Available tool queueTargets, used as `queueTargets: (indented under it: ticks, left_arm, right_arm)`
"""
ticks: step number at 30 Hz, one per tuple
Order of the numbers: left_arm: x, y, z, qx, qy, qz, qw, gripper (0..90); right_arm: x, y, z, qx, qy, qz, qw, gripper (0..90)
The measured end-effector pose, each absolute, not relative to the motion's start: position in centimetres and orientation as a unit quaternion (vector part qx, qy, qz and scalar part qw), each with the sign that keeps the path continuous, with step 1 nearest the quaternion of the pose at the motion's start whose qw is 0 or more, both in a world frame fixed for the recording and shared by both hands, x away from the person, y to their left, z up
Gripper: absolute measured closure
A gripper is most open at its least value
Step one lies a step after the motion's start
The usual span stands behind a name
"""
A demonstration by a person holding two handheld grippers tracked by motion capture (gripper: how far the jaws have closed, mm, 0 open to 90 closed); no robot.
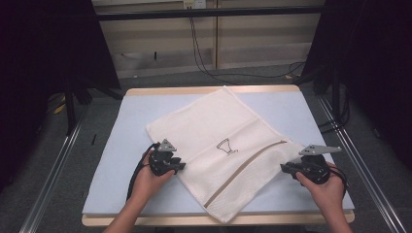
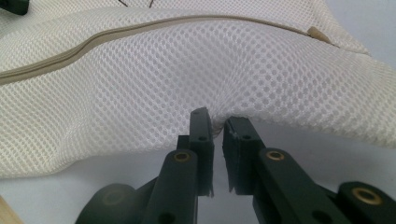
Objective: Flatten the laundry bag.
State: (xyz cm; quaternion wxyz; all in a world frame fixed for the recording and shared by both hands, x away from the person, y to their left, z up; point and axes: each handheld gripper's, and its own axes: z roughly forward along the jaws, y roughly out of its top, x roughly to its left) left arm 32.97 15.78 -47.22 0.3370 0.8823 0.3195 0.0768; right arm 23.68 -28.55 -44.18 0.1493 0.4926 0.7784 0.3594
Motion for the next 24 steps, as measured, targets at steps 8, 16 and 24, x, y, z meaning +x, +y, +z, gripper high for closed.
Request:
queueTargets:
  ticks: [8, 16, 24]
  left_arm:
    - [33.3, 15.9, -47.2, 0.875, 0.332, 0.055, 0.349, 89.8]
    - [34.5, 16.8, -47.0, 0.864, 0.356, 0.063, 0.350, 90.0]
    - [35.1, 18.2, -47.0, 0.837, 0.386, 0.083, 0.379, 88.2]
  right_arm:
    - [23.7, -28.4, -44.2, 0.491, 0.778, 0.361, 0.153, 85.1]
    - [23.7, -28.0, -44.2, 0.484, 0.780, 0.370, 0.146, 86.4]
    - [23.7, -26.4, -44.4, 0.463, 0.796, 0.367, 0.133, 86.4]
